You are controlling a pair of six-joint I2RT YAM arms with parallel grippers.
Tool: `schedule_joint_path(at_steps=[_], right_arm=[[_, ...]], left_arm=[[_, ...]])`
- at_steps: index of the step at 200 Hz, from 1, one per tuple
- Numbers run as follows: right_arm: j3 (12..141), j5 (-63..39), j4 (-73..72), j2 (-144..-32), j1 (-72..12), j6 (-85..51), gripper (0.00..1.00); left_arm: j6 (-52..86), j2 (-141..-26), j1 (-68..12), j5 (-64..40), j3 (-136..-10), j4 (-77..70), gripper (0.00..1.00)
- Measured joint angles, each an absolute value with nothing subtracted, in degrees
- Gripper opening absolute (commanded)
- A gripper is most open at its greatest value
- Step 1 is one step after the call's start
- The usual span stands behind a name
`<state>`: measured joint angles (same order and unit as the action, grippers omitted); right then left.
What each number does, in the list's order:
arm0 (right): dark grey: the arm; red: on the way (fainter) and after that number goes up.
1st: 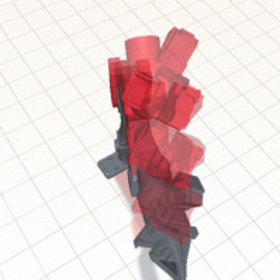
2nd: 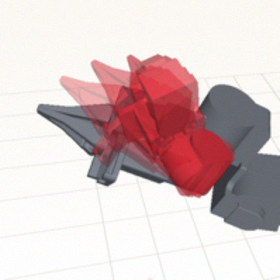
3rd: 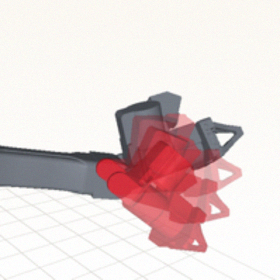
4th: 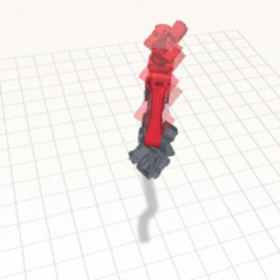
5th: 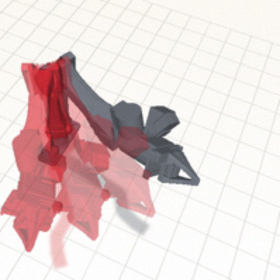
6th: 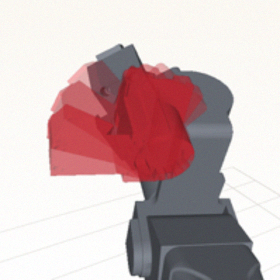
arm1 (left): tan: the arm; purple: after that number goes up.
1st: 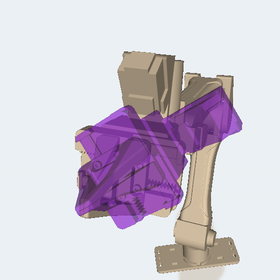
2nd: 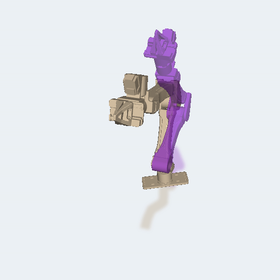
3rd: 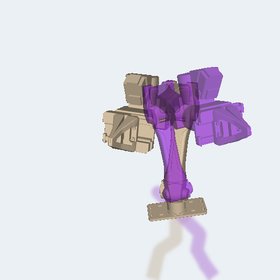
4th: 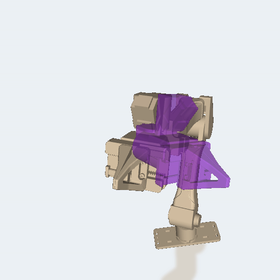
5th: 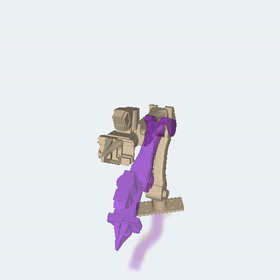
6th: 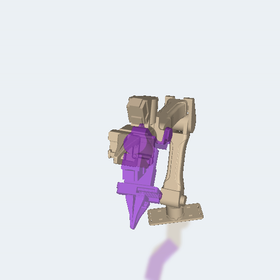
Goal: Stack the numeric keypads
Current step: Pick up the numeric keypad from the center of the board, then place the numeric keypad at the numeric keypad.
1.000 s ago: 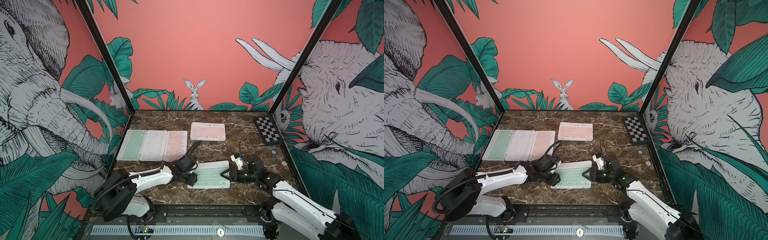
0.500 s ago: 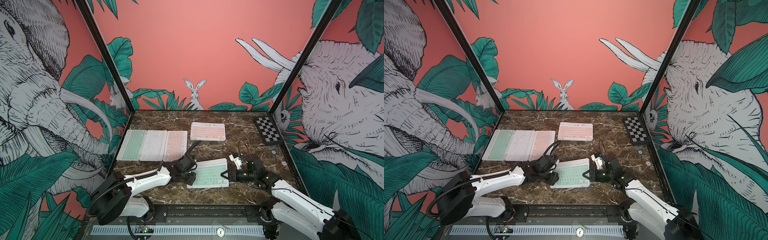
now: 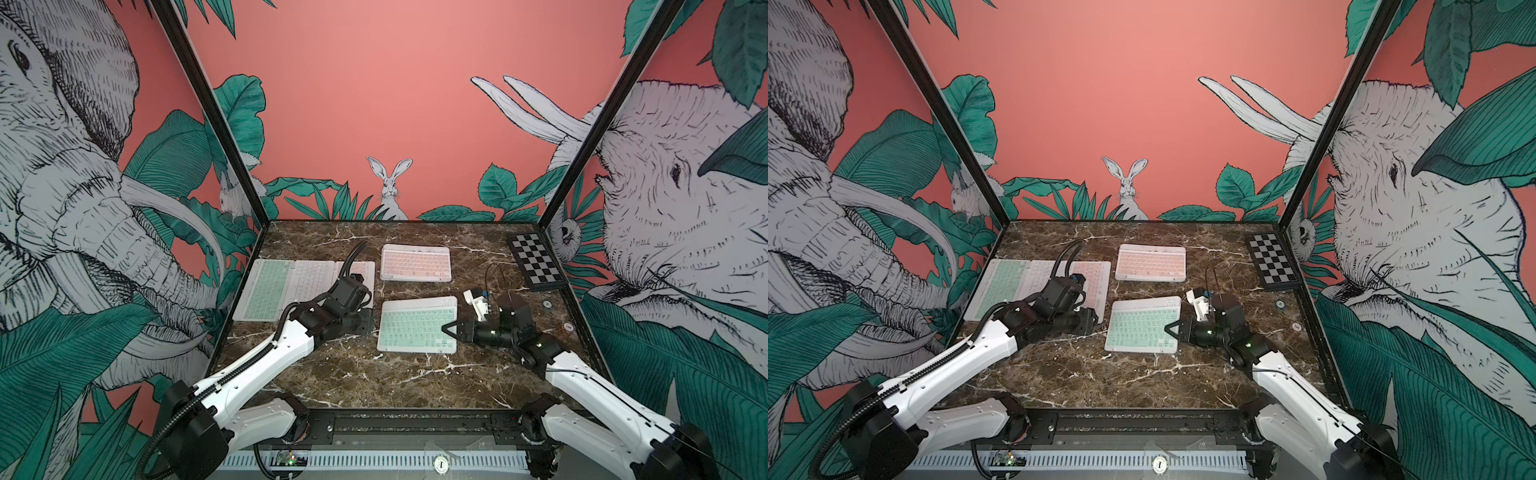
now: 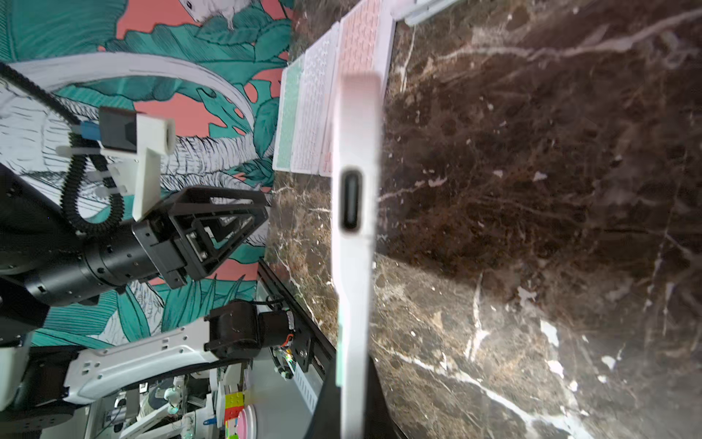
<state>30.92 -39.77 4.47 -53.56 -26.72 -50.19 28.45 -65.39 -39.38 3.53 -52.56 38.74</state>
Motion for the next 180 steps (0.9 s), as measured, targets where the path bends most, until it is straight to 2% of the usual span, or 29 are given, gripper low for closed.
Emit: schedule_joint_path(at_steps=[43,114,180], right_arm=[[41.4,-44.1,1.2,-63.4,-21.7,-50.6,0.00],[61.3,-52.2,-4.5,-89.0,-14.2,-47.4,0.00],[72.9,-58.7,-9.6,-108.8,-10.2,-46.9,0.00]], left_arm=[[28.4,-70.3,-35.9,2.5,-56.2,40.2,0.57],[26.8,-79.1,-27.7,-1.5,-63.7,40.2,0.56],[23.8,-86.5,-25.3,-2.6,-70.4,40.6,0.56]])
